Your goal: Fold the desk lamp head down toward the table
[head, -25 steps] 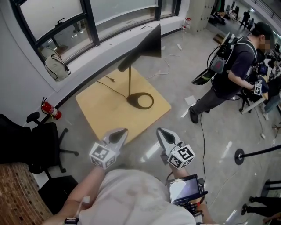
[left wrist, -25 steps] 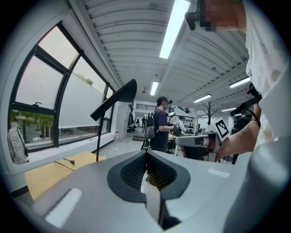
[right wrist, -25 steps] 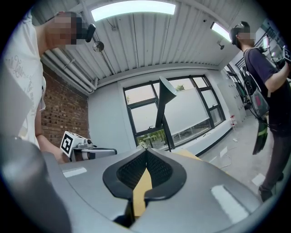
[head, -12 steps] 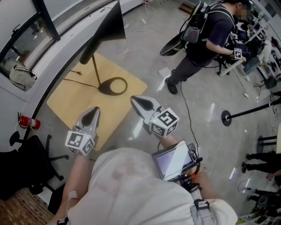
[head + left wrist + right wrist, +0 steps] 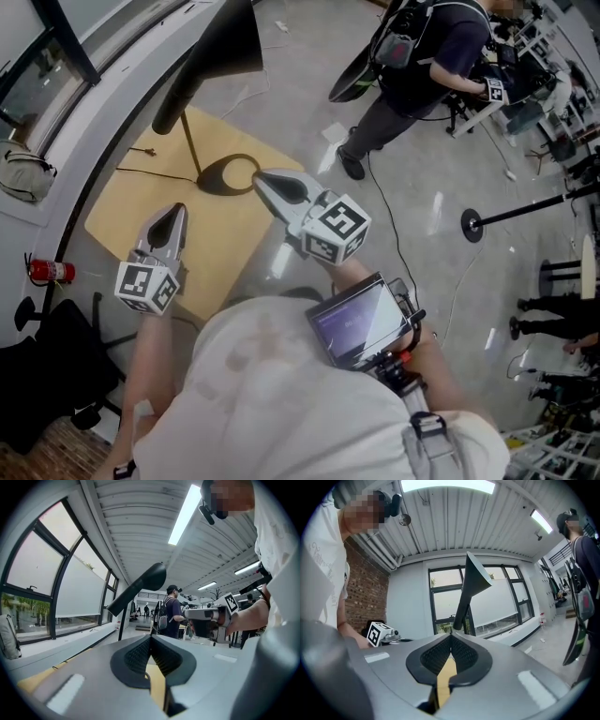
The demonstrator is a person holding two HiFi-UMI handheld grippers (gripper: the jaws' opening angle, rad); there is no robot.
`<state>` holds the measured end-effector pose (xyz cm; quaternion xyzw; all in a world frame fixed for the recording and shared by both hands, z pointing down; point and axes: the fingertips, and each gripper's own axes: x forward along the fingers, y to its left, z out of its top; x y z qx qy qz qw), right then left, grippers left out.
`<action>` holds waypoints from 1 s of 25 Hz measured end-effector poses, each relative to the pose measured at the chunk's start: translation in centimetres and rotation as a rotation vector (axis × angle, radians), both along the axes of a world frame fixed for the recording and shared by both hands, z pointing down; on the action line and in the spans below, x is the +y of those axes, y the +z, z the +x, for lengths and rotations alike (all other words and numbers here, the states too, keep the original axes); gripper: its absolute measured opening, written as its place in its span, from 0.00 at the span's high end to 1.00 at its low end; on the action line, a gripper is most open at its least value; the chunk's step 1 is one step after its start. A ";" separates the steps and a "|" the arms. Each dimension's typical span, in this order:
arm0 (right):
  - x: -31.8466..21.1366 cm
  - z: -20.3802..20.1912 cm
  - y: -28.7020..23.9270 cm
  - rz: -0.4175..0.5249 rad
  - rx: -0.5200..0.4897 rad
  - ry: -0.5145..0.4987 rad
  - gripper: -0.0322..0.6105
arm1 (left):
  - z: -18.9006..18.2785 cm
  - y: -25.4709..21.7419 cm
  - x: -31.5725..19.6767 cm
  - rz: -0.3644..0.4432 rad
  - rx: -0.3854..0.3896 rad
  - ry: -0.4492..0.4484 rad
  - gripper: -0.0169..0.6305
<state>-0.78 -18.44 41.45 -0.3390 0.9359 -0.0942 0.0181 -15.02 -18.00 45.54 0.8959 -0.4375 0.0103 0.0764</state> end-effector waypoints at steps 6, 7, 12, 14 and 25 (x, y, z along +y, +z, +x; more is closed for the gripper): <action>-1.1 -1.1 -1.7 0.035 0.035 -0.041 0.93 | -0.9 -0.5 -1.9 0.016 0.003 -0.008 0.97; -1.2 -1.2 -2.3 0.047 0.049 -0.056 0.93 | -0.8 -0.5 -2.2 0.016 0.000 -0.006 0.97; -0.8 -0.7 -4.8 0.105 0.082 -0.098 0.93 | -0.7 -0.4 -3.2 0.022 -0.011 0.004 0.97; -1.2 -0.8 -6.7 0.151 0.085 -0.124 0.93 | -1.3 -1.0 -4.1 0.044 -0.011 -0.007 0.97; -4.8 -0.6 -18.1 0.406 0.171 -0.170 0.93 | -4.2 -5.2 -9.8 0.166 -0.035 -0.054 0.95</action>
